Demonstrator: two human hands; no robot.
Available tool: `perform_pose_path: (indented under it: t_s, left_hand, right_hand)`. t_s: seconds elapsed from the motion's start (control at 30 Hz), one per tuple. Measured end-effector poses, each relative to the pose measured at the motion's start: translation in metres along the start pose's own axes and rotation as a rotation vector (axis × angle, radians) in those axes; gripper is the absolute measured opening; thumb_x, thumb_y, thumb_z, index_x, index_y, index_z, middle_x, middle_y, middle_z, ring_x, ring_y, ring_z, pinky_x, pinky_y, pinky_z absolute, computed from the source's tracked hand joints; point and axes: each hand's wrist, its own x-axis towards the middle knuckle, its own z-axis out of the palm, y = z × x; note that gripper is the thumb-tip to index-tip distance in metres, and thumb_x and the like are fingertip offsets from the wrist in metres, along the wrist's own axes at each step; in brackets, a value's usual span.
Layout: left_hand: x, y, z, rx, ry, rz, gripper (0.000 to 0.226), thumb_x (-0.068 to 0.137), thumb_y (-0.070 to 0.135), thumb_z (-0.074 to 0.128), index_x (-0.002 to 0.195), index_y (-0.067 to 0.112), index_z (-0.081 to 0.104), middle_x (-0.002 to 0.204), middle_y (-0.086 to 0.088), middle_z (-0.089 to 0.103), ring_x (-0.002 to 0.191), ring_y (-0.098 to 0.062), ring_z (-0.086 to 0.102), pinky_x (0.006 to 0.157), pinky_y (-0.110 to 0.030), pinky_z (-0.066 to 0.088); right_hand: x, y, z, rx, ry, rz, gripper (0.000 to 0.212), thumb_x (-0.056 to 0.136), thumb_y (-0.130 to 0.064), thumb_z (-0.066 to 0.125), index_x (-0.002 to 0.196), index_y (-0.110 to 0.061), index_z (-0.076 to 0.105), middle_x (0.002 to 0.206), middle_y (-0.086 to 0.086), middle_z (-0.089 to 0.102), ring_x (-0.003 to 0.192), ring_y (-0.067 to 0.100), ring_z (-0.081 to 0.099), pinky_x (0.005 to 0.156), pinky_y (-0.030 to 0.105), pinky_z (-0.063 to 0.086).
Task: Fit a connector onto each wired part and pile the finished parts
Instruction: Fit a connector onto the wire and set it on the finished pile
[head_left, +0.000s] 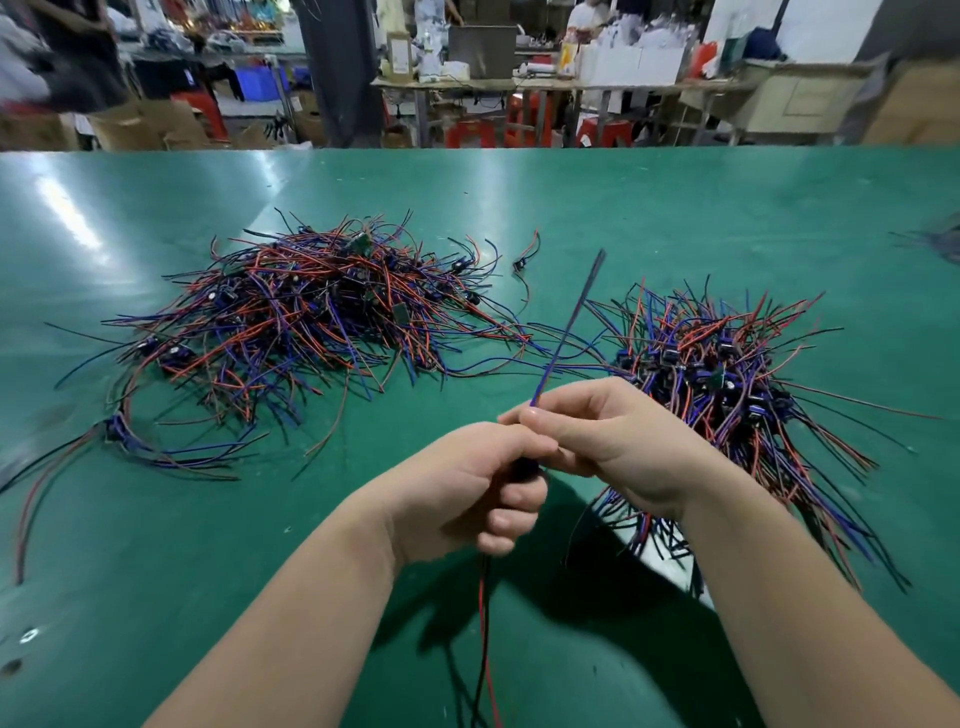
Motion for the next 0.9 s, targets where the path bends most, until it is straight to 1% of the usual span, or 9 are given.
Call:
perform_pose_path:
  t_s: [0.07, 0.17, 0.27, 0.37, 0.47, 0.57, 0.67, 0.8, 0.9]
  left_hand:
    - [0.003, -0.002, 0.003, 0.012, 0.131, 0.063, 0.015, 0.098, 0.024, 0.044, 0.089, 0.015, 0.053, 0.056, 0.002, 0.049, 0.039, -0.008, 0.044, 0.036, -0.017, 0.037]
    - [0.009, -0.004, 0.002, -0.009, 0.355, 0.264, 0.01, 0.09, 0.016, 0.062, 0.083, 0.007, 0.063, 0.069, -0.001, 0.062, 0.051, -0.009, 0.059, 0.044, -0.021, 0.049]
    - [0.011, -0.007, -0.005, 0.001, 0.43, 0.335, 0.009, 0.08, 0.013, 0.072, 0.078, 0.006, 0.067, 0.063, 0.0, 0.066, 0.054, -0.008, 0.061, 0.051, -0.02, 0.053]
    - [0.01, -0.007, -0.01, 0.091, 0.38, 0.311, 0.009, 0.074, 0.012, 0.077, 0.07, 0.009, 0.069, 0.059, -0.001, 0.065, 0.052, -0.01, 0.06, 0.053, -0.021, 0.053]
    - [0.007, -0.01, -0.012, 0.259, 0.239, 0.244, 0.013, 0.072, 0.012, 0.079, 0.064, 0.012, 0.069, 0.057, -0.005, 0.064, 0.049, -0.012, 0.058, 0.051, -0.022, 0.051]
    - [0.004, -0.012, -0.01, 0.328, 0.1, 0.174, 0.015, 0.074, 0.009, 0.079, 0.076, 0.009, 0.065, 0.057, -0.006, 0.063, 0.046, -0.013, 0.058, 0.05, -0.022, 0.049]
    - [0.003, -0.011, -0.007, 0.371, -0.007, 0.153, 0.012, 0.08, 0.007, 0.074, 0.088, 0.013, 0.068, 0.059, -0.002, 0.062, 0.049, -0.011, 0.06, 0.052, -0.021, 0.049]
    - [-0.003, -0.009, -0.008, 0.404, -0.14, 0.242, 0.015, 0.086, 0.01, 0.067, 0.094, 0.021, 0.073, 0.07, 0.006, 0.065, 0.063, -0.008, 0.062, 0.066, -0.017, 0.049]
    - [-0.006, -0.005, -0.008, 0.151, -0.164, 0.425, 0.021, 0.071, 0.026, 0.082, 0.091, 0.023, 0.075, 0.075, 0.003, 0.068, 0.07, -0.01, 0.066, 0.073, -0.023, 0.054]
  right_hand:
    - [0.002, 0.0, -0.001, 0.049, 0.085, -0.01, 0.019, 0.073, -0.024, 0.069, 0.078, -0.007, 0.076, 0.075, 0.01, 0.068, 0.072, 0.016, 0.059, 0.067, 0.019, 0.048]
    - [0.004, -0.001, -0.003, 0.017, 0.215, -0.004, 0.02, 0.069, -0.028, 0.071, 0.074, -0.008, 0.075, 0.071, 0.007, 0.066, 0.066, 0.013, 0.056, 0.057, 0.018, 0.043]
    - [0.004, -0.001, -0.006, -0.012, 0.279, 0.033, 0.018, 0.078, -0.016, 0.072, 0.08, 0.002, 0.071, 0.065, 0.006, 0.063, 0.057, 0.01, 0.054, 0.051, 0.017, 0.041]
    - [0.003, -0.007, -0.01, 0.056, 0.351, 0.028, 0.011, 0.082, -0.007, 0.069, 0.073, 0.001, 0.066, 0.056, 0.002, 0.063, 0.049, 0.008, 0.056, 0.044, 0.015, 0.041]
    - [-0.001, -0.016, -0.024, 0.195, 0.521, -0.013, 0.008, 0.082, -0.007, 0.067, 0.077, -0.002, 0.063, 0.056, 0.002, 0.065, 0.045, 0.007, 0.058, 0.043, 0.014, 0.042]
    - [-0.006, -0.022, -0.039, 0.32, 0.651, -0.053, 0.009, 0.082, -0.01, 0.068, 0.08, -0.004, 0.062, 0.055, 0.001, 0.064, 0.043, 0.006, 0.056, 0.042, 0.014, 0.043]
    - [-0.005, -0.02, -0.04, 0.352, 0.67, -0.07, 0.011, 0.083, -0.011, 0.068, 0.077, -0.006, 0.062, 0.053, 0.001, 0.064, 0.041, 0.006, 0.055, 0.04, 0.014, 0.041]
    - [-0.001, -0.016, -0.04, 0.368, 0.707, -0.045, 0.025, 0.093, -0.027, 0.059, 0.078, -0.008, 0.063, 0.049, 0.0, 0.06, 0.038, 0.007, 0.053, 0.037, 0.013, 0.038]
    - [-0.001, -0.016, -0.047, 0.44, 0.692, 0.004, 0.037, 0.101, -0.035, 0.041, 0.086, -0.009, 0.063, 0.052, 0.002, 0.061, 0.039, 0.009, 0.053, 0.038, 0.014, 0.039]
